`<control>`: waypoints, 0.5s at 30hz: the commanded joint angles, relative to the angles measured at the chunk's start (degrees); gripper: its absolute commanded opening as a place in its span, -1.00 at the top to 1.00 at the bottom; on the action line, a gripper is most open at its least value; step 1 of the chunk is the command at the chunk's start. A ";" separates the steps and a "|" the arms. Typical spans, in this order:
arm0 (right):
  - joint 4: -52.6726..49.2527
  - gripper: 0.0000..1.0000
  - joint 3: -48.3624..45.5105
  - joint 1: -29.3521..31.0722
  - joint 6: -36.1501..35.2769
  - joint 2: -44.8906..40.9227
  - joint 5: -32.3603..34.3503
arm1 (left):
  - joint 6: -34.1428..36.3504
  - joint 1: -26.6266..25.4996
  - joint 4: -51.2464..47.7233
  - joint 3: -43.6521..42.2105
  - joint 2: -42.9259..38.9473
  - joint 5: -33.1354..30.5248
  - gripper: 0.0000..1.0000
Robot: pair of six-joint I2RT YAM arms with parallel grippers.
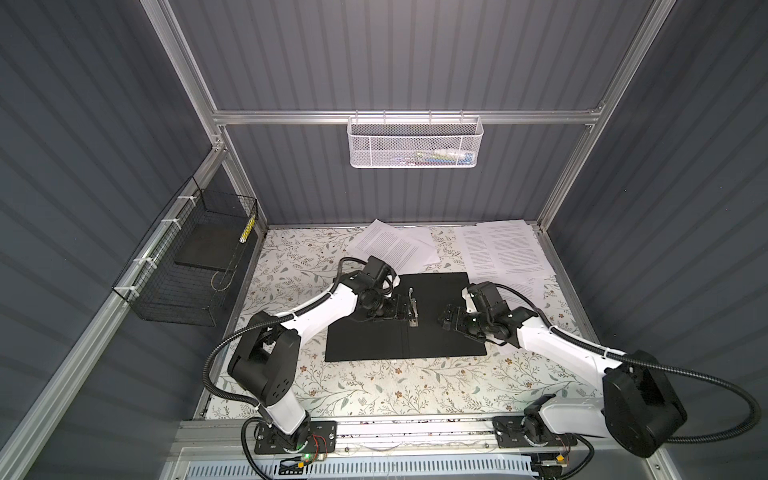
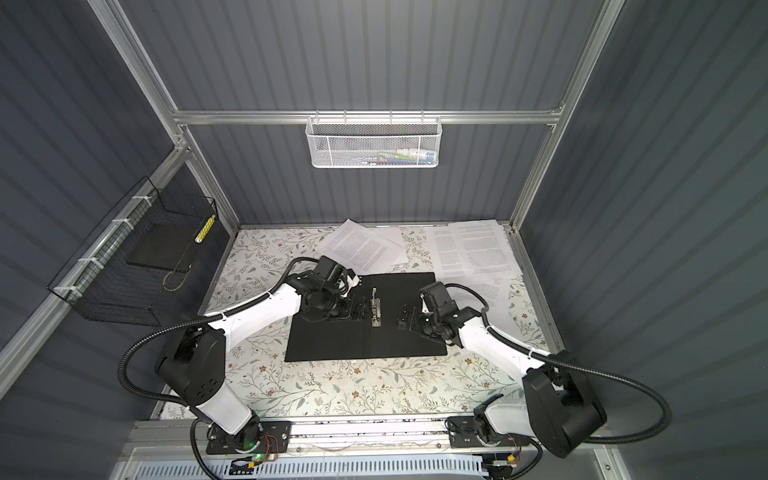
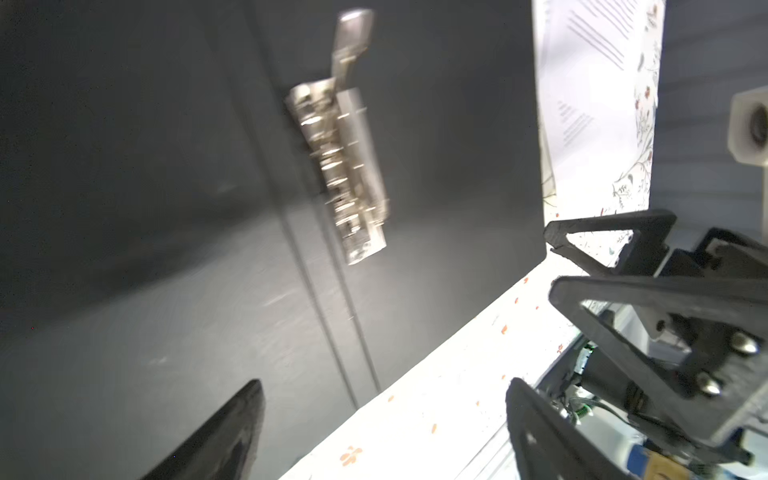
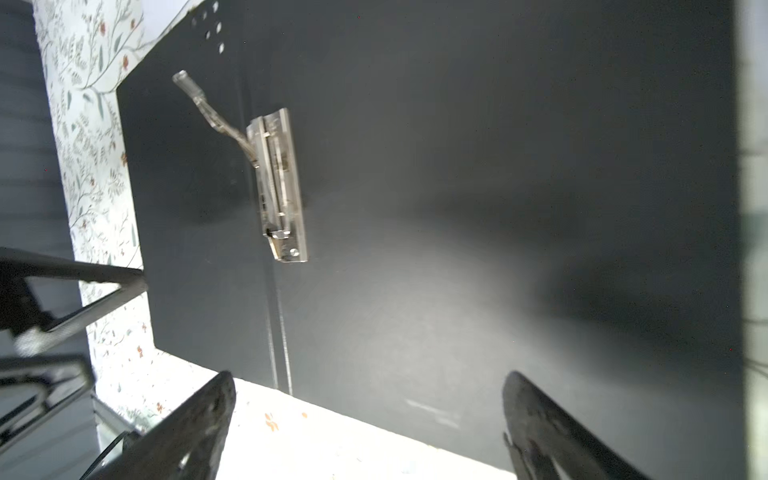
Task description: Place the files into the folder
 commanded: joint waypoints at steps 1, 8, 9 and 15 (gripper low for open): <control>-3.25 -0.98 -0.42 -2.26 -1.31 -4.14 2.22 | -1.34 -1.68 -3.43 5.30 5.58 -7.48 -0.58; -3.30 -0.98 -2.35 -5.71 -7.07 -14.21 -0.63 | -3.57 -4.41 -4.75 14.94 15.05 -10.84 -0.21; -2.90 -0.98 -2.88 -5.90 -7.15 -15.03 -1.02 | -3.81 -4.52 -5.23 15.90 16.00 -11.36 -0.18; 0.89 -0.98 -7.33 -7.08 -5.23 -18.33 -3.13 | -4.46 -5.31 -7.93 21.13 21.58 -13.67 -0.03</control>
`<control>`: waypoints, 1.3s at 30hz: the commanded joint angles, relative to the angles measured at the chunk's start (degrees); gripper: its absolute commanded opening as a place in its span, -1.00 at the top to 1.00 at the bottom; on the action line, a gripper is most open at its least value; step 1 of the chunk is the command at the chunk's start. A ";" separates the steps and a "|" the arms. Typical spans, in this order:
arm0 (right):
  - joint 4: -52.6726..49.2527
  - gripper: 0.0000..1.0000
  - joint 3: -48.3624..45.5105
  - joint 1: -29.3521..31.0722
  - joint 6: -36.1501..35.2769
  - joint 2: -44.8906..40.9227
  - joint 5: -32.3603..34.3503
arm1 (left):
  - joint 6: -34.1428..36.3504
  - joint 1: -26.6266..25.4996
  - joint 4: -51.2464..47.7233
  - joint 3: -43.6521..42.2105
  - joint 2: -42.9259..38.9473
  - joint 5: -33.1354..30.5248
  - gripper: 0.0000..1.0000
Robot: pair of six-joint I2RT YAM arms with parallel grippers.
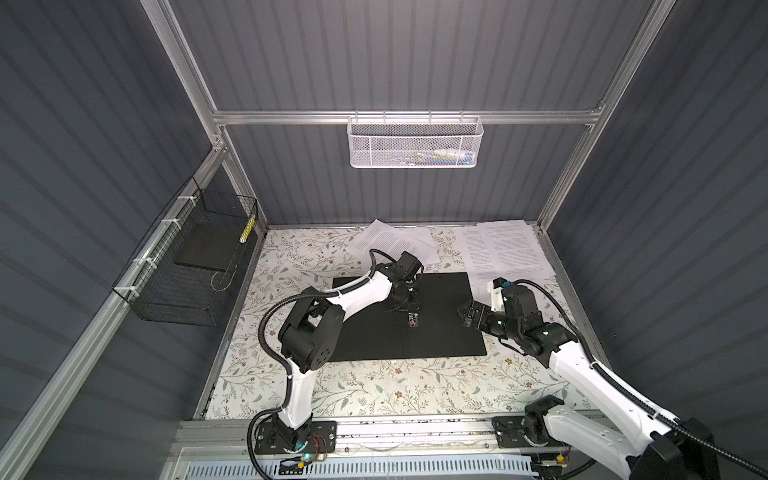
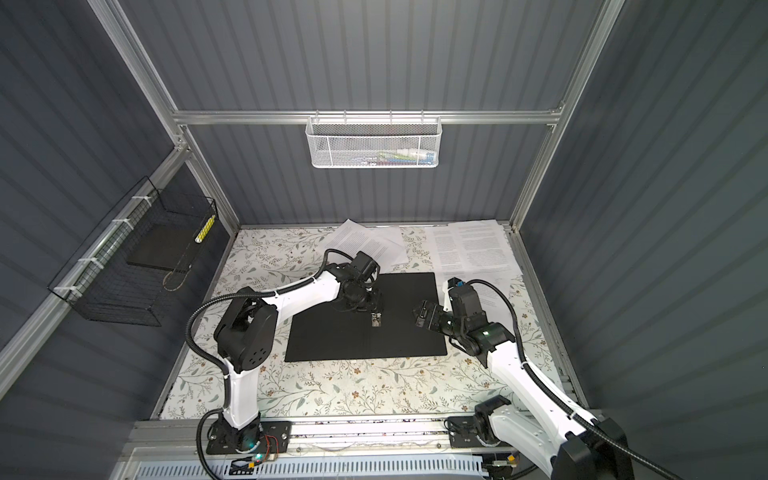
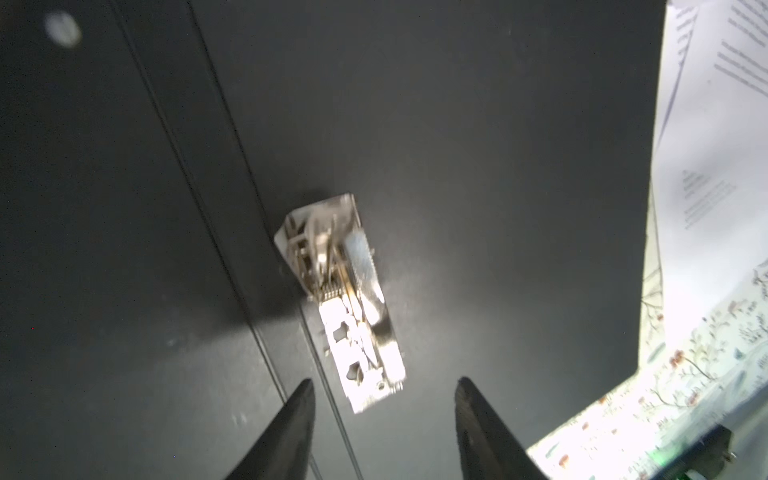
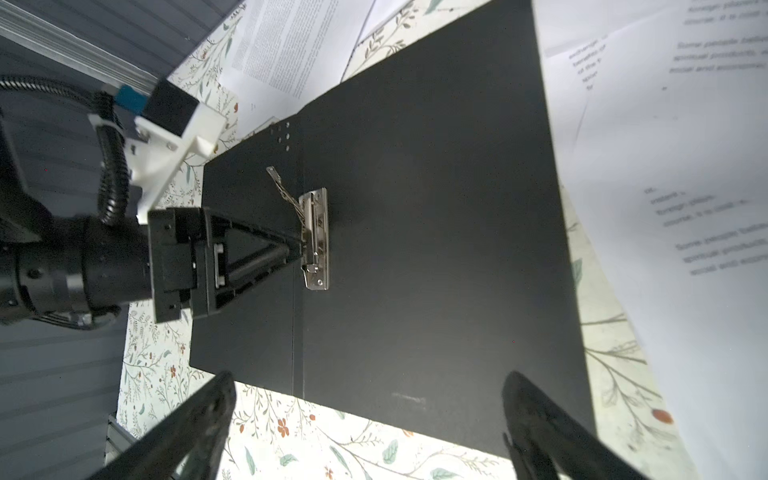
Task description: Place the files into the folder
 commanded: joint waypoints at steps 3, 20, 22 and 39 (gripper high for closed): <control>3.43 -0.98 -4.39 -1.09 0.92 -2.34 -2.67 | -1.68 -0.92 -3.41 3.36 2.43 -2.48 0.03; 7.06 -0.98 -10.59 -2.79 3.51 -5.29 -6.20 | -2.04 -2.50 -3.56 4.63 4.82 -4.22 0.27; 7.37 -0.98 -10.99 -2.78 3.68 -5.56 -6.23 | -2.06 -2.50 -3.56 4.93 5.21 -4.23 0.29; 7.93 -0.98 -12.33 -3.04 3.94 -5.74 -6.19 | -1.87 -2.49 -5.23 7.60 7.44 -6.49 0.63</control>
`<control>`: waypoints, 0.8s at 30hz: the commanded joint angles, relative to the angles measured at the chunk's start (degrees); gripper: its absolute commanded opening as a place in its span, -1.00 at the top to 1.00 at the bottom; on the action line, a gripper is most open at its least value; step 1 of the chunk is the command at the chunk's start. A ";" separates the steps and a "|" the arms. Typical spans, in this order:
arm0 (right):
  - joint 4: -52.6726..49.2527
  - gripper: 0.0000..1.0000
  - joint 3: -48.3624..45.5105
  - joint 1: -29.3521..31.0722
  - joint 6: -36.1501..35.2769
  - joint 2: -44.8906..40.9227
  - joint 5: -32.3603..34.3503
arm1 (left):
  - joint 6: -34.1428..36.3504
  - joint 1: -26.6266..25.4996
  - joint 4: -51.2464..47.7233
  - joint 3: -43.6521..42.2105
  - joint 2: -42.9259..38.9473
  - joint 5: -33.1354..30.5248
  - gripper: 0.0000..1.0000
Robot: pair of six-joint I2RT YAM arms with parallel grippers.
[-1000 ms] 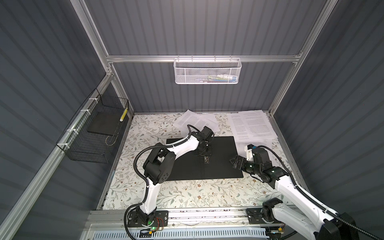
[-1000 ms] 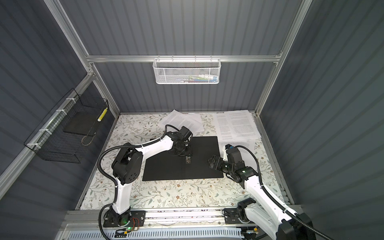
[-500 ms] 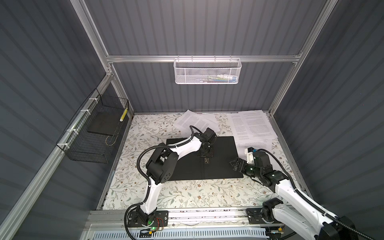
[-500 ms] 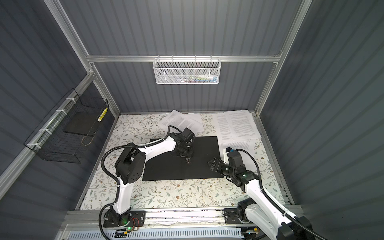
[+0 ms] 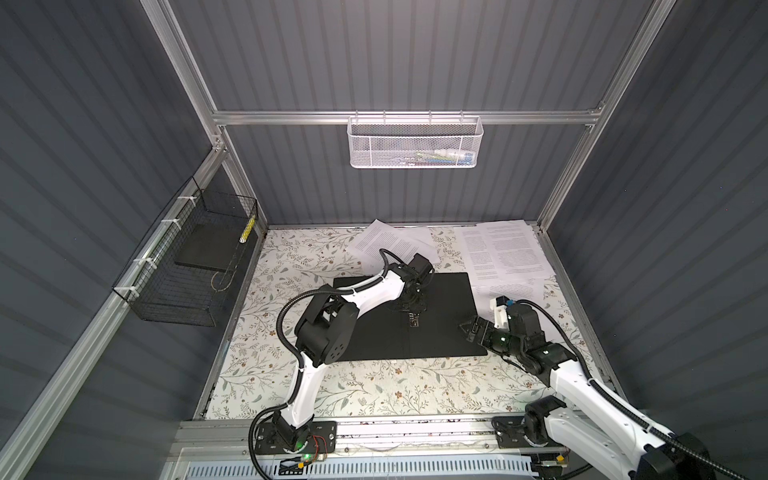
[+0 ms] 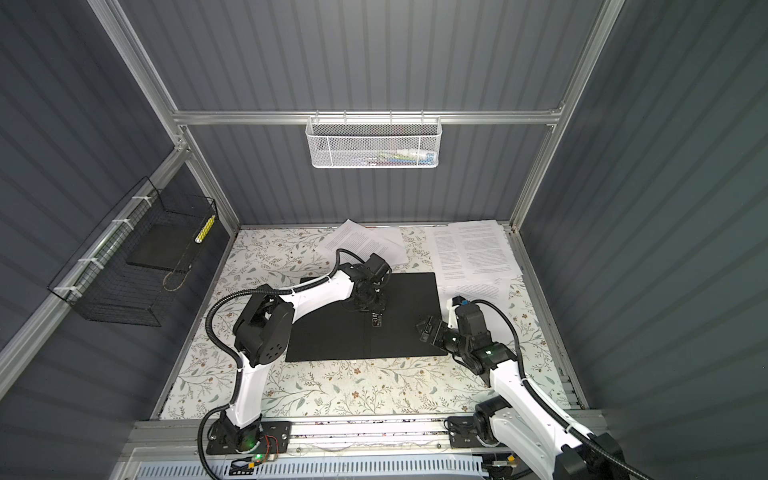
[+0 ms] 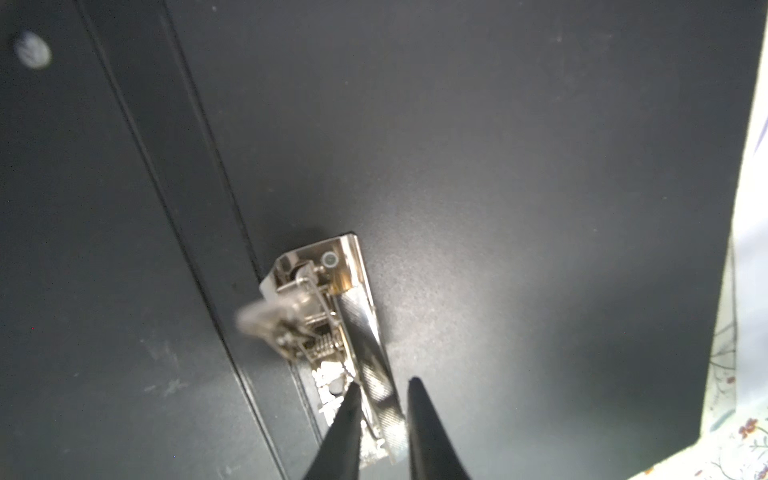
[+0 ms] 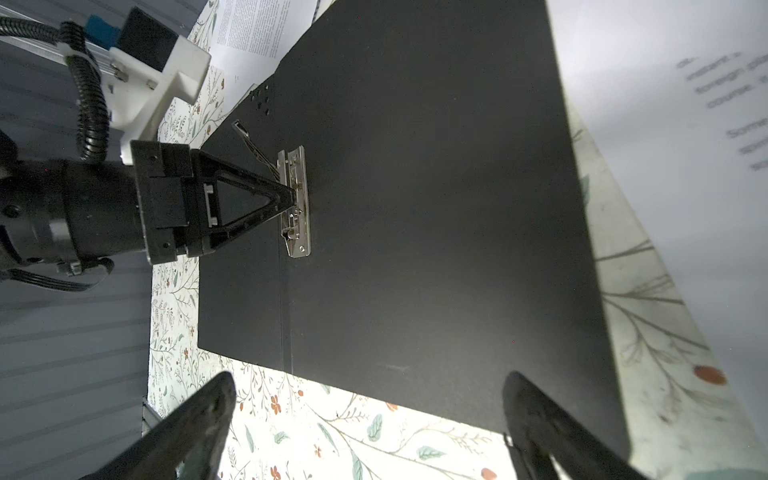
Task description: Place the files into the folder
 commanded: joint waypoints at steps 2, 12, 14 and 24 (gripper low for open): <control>0.54 -0.98 -0.69 -0.29 -0.01 -0.62 -0.59 | 0.07 -0.24 -2.12 1.49 1.58 -1.19 0.70; 1.82 -0.98 -1.58 -0.38 0.98 -0.69 -3.46 | 0.20 -0.26 -1.47 -0.45 -0.38 -1.69 0.85; 2.24 -0.98 -1.83 -0.39 1.17 -0.69 -3.71 | 0.26 -0.22 -1.93 -0.55 -1.49 -2.49 0.86; 3.86 -0.98 -1.26 -0.38 0.96 4.30 -3.91 | 2.00 -0.27 -6.14 -5.35 -12.91 -10.65 0.97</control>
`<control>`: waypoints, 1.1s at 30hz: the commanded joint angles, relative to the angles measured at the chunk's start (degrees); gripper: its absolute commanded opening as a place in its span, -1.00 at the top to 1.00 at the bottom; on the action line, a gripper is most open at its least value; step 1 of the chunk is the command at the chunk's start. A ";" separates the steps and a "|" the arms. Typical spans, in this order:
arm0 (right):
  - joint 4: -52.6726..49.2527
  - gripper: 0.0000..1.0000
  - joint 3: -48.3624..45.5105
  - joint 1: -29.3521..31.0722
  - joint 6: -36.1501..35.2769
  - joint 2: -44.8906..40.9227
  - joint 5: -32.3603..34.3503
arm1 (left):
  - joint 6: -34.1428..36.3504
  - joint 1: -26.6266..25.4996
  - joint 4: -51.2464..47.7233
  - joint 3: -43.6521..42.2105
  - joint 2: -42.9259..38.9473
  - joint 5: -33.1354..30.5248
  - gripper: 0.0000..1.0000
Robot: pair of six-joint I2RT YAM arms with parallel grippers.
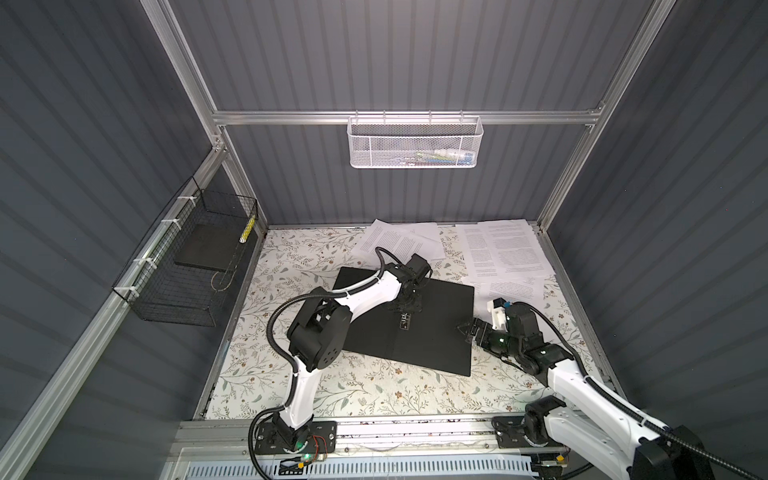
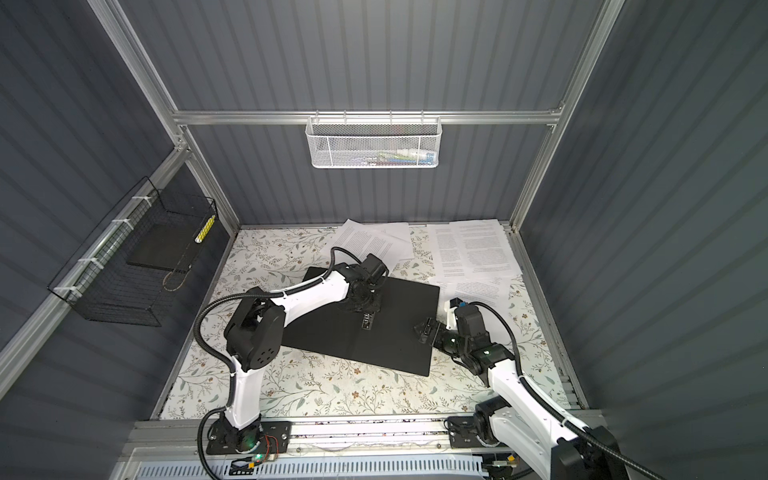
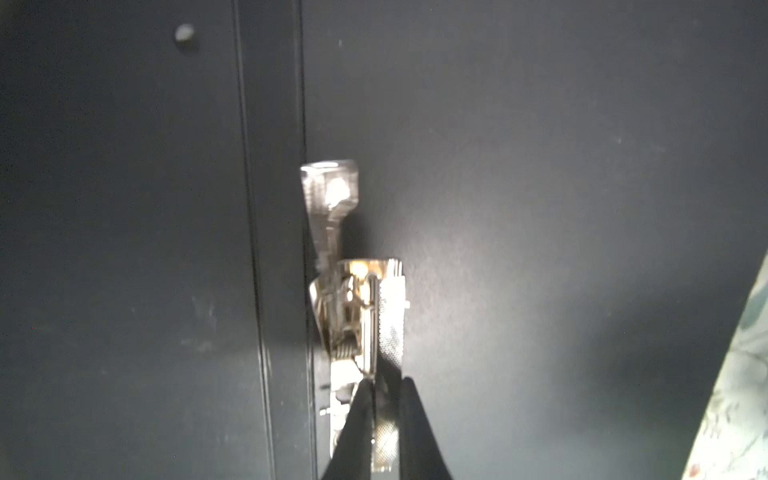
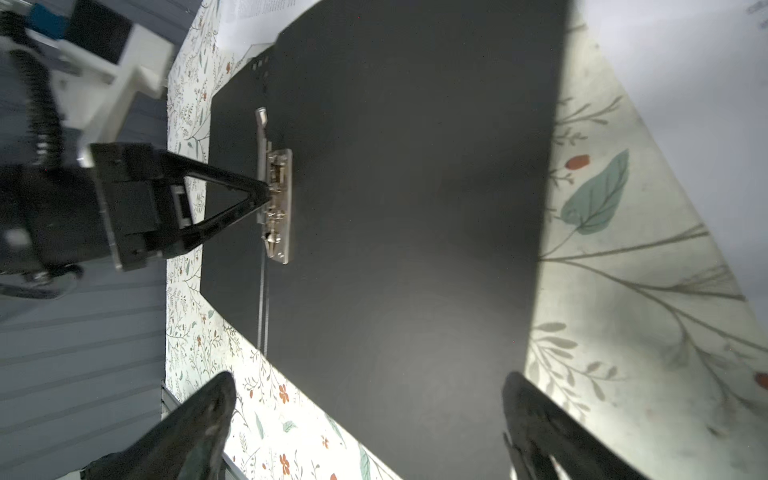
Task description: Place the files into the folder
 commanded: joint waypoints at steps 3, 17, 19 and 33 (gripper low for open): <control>1.62 -0.98 0.77 -0.13 -0.27 3.85 -1.05 | 1.14 -0.01 -3.81 -4.59 -10.78 -7.59 0.98; 3.54 -0.98 6.84 0.17 0.00 11.67 -2.12 | 4.60 11.00 -3.55 -21.02 -22.96 -7.99 0.98; 0.07 -0.98 7.87 0.12 -0.62 10.14 1.30 | 5.42 12.27 -3.08 -22.85 -23.68 -7.86 0.97; -10.87 -0.98 4.72 -7.76 0.84 -1.36 15.05 | 4.47 13.29 2.51 -28.87 -19.69 -9.43 0.91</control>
